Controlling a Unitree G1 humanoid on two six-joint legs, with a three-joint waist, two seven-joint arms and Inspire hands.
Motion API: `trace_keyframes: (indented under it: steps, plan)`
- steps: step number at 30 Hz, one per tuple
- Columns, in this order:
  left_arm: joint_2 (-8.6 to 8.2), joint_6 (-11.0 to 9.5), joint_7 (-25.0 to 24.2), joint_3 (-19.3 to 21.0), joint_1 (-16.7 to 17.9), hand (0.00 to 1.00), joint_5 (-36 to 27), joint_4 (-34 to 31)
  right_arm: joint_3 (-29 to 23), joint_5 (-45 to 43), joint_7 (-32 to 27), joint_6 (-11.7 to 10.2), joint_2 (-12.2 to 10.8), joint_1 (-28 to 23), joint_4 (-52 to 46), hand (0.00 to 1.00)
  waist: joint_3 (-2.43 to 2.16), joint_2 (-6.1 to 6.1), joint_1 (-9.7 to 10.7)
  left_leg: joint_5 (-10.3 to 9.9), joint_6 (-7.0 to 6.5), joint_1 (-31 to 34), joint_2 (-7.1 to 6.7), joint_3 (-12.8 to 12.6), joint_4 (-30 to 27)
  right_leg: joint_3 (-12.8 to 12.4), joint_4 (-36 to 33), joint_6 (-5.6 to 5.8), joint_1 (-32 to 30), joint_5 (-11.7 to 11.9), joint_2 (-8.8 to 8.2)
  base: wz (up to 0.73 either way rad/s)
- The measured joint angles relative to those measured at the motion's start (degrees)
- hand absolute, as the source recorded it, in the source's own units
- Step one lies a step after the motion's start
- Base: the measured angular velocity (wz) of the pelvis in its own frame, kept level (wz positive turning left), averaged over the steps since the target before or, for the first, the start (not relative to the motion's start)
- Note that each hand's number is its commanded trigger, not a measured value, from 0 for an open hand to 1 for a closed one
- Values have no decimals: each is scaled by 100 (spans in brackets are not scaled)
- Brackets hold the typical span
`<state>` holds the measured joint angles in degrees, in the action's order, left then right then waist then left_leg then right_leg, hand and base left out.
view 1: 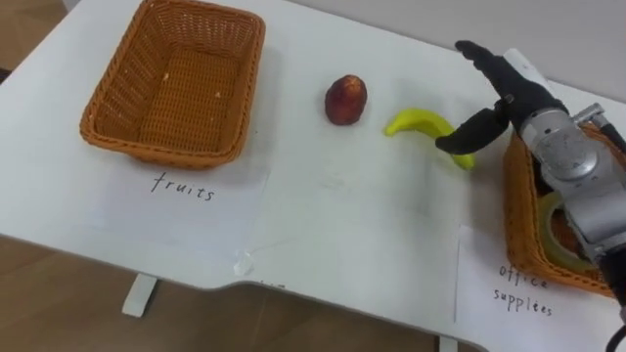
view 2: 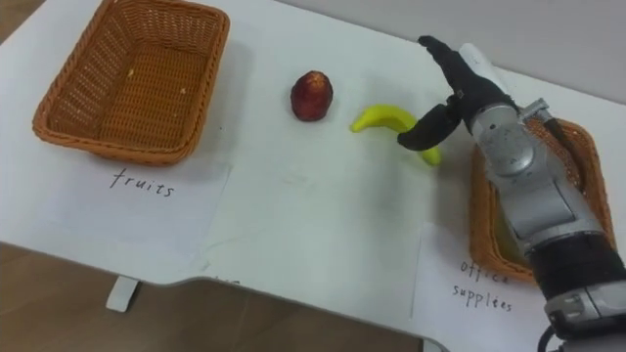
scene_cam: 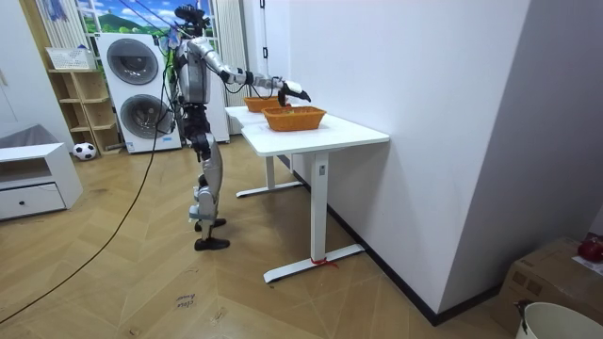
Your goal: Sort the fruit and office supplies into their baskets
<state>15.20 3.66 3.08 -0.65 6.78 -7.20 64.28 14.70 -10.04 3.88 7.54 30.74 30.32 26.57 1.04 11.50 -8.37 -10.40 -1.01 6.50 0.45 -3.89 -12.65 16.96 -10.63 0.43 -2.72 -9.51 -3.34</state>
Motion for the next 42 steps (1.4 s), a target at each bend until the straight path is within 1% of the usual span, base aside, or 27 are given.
trace_keyframes:
  steps: [1, 4, 7, 11, 15, 18, 21, 23, 27, 29, 30, 31, 34, 37, 42]
  plan:
    - [14, 3, -13, -2, -2, 0, 1, 1, 0, -73, 0, -1, 0, 17, 2, 0, -3, 15, -2, 0, 0, 13, 0, 5, -5, 36, 0, 0, -8, 0, -2, 0]
    - [47, 6, -70, -4, -41, 0, -3, 20, 20, -181, 0, -15, 0, 43, 79, 0, -6, 59, -18, 1, 1, 19, -5, 20, -5, 38, 2, 0, -9, 0, -2, 1]
    - [124, 6, -136, -16, -48, 0, -4, 16, 214, -181, 2, -13, 0, 121, 379, 0, -25, 123, -22, 2, 1, 4, -5, 20, -3, 34, 2, 0, 3, 0, -2, 0]
    - [129, 6, -153, -15, -98, 0, -4, 21, 355, -185, 51, -8, -1, 125, 679, 0, -21, 132, -68, 2, 1, -9, -13, 20, -4, 33, 7, 0, 19, 0, -10, -1]
    - [129, 1, -144, -17, -143, 0, -12, 68, 439, -201, 254, -5, -1, 139, 921, 0, -14, 123, -168, 2, 1, -4, -7, 15, -2, 23, -3, -1, 3, 0, -2, -2]
    - [129, -2, -105, -23, -198, 0, -13, 213, 444, -201, 323, -5, 0, 260, 1123, 0, -8, 116, -189, 10, 5, 58, -8, 69, -5, 25, -6, -19, -46, 11, 5, 0]
    - [130, -1, -97, -24, -186, 0, -12, 222, 444, -203, 325, -6, 3, 383, 1308, 0, -4, 124, -228, 14, 7, 113, -9, 101, -5, 35, -1, -22, -91, 13, 13, 4]
    - [131, -1, -97, -24, -193, 0, -9, 218, 444, -212, 324, -5, 4, 422, 1348, 0, 2, 135, -254, 19, 14, 168, -10, 144, -10, 44, 0, -22, -130, 13, 20, 8]
    - [134, -1, -88, -18, -201, 0, -9, 216, 444, -285, 323, -25, 4, 451, 1385, 0, 38, 167, -306, 26, 23, 232, -6, 199, -18, 44, 11, -22, -167, 13, 31, 10]
    - [134, -1, -89, -17, -217, 0, -9, 215, 444, -396, 314, -50, 3, 485, 1452, 0, 41, 176, -310, 27, 24, 290, -12, 258, -23, 44, 9, -22, -210, 13, 30, 9]
    - [133, -1, -91, -24, -245, 0, -8, 215, 452, -393, 312, -63, 0, 571, 1556, 0, 65, 178, -329, 27, 24, 307, -15, 262, -24, 40, 12, -22, -232, 13, 30, 0]
    - [134, -1, -95, -25, -252, 0, -5, 216, 514, -398, 292, -70, 0, 686, 1675, 0, 71, 172, -332, 27, 25, 307, -19, 269, -24, 41, 16, -22, -228, 13, 30, 0]
    - [147, -9, -95, -20, -319, 0, -5, 217, 715, -405, 251, -73, 2, 897, 1869, 0, 74, 171, -355, 27, 24, 309, -19, 275, -18, 39, 32, -22, -226, 13, 33, 0]
    - [147, -12, -96, -22, -391, 0, -6, 214, 781, -402, 253, -152, 29, 921, 1905, 0, 77, 179, -456, 27, 25, 314, -24, 272, -19, 43, 95, -23, -209, 14, 38, -3]
    - [147, -14, -113, -30, -410, 0, -9, 212, 898, -399, 253, -180, 38, 958, 1915, 0, 83, 171, -475, 30, 29, 377, -20, 281, -77, 50, 96, -33, -232, 20, 43, 1]
